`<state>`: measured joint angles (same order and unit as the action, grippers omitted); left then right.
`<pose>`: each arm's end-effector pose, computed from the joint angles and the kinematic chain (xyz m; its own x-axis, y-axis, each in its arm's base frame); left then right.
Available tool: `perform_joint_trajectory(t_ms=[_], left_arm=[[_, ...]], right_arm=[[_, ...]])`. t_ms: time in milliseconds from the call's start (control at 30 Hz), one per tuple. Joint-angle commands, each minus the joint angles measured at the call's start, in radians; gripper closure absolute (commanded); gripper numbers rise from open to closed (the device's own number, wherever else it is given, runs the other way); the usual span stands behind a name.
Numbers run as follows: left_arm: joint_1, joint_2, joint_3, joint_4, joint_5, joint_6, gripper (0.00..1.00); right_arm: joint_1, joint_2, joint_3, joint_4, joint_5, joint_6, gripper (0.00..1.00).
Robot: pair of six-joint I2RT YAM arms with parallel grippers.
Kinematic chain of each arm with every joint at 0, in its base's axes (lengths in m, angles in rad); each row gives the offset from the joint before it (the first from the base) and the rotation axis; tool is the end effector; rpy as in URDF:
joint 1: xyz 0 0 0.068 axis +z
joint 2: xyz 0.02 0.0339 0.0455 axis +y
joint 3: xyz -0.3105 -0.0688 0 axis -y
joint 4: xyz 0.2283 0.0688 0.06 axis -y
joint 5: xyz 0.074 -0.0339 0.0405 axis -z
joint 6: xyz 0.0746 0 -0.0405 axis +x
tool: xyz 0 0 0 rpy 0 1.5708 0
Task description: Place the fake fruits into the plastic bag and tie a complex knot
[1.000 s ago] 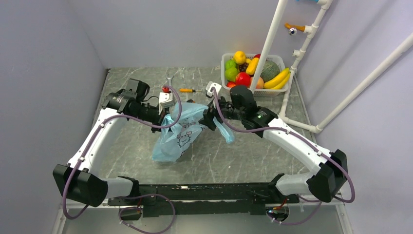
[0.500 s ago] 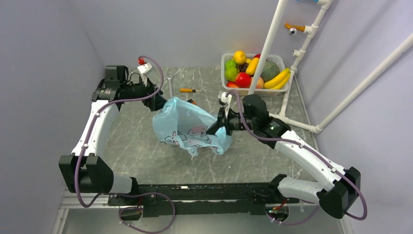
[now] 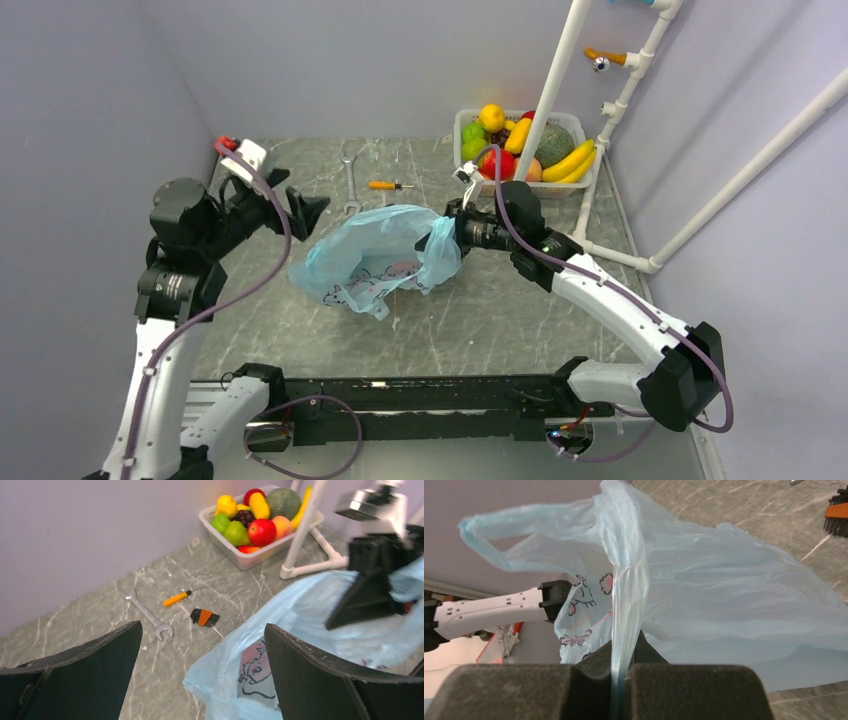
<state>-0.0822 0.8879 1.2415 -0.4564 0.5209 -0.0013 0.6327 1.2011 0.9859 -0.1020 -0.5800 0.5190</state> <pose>0.1519 -0.0498 0.4755 -0.1030 0.0074 -0.9947 0.5644 0.8238 -0.0524 0.1962 0.1945 0.3703 -0.6720 0.0217 -0.7402 -0.6693 0.4099 0.6197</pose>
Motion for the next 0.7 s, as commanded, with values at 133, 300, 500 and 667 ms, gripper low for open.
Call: perform_joint_trajectory(t_ms=[133, 300, 500, 667], left_arm=[[-0.4, 0.01, -0.106, -0.157, -0.492, 0.218, 0.01], [-0.428, 0.105, -0.118, -0.311, -0.66, 0.216, 0.01], [-0.123, 0.121, -0.196, -0.48, -0.304, 0.243, 0.31], [0.223, 0.209, -0.05, -0.731, 0.528, 0.552, 1.0]], right_arm=[[0.001, 0.012, 0.01, 0.123, 0.014, 0.099, 1.0], [0.001, 0.001, 0.009, 0.117, 0.004, 0.105, 1.0], [-0.062, -0.047, -0.04, 0.193, -0.169, 0.094, 1.0], [-0.13, -0.07, -0.092, 0.215, -0.363, -0.006, 1.0]])
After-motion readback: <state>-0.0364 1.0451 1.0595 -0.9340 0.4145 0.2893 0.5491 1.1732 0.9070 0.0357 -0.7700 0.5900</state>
